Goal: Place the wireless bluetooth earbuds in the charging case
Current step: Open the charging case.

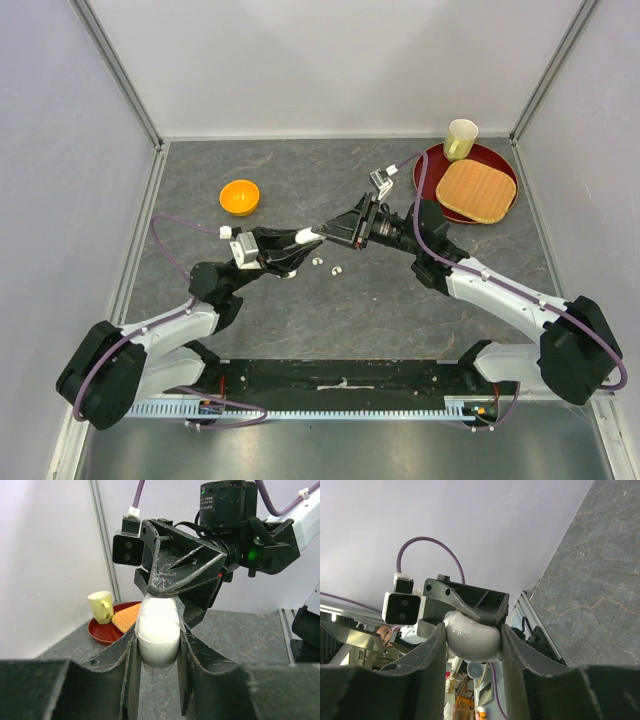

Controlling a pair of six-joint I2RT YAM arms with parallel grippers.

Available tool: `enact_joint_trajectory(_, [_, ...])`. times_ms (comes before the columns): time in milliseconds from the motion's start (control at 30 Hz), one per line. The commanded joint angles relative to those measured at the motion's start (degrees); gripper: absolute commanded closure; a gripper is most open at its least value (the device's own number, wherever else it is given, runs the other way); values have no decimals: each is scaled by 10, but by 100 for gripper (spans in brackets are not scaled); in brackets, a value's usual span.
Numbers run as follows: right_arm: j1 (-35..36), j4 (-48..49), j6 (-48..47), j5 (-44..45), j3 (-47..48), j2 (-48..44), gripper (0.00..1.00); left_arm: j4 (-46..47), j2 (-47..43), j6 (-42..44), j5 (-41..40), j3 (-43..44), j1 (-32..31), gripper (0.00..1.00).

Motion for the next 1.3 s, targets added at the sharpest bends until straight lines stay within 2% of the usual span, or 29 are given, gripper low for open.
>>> enact_joint_trajectory(0, [9,52,15,-20,-1,-6,83,24,15,7,-14,18,-2,88])
enact_joint_trajectory(167, [8,60,20,-15,-5,-6,88,26,19,-7,-14,18,-2,73])
enact_joint_trajectory(600, [8,77,30,-2,-16,-11,91,34,17,-23,-16,15,-2,58])
enact_joint_trajectory(1267, [3,67,31,8,-19,-3,92,80,3,-26,-35,1,-4,54])
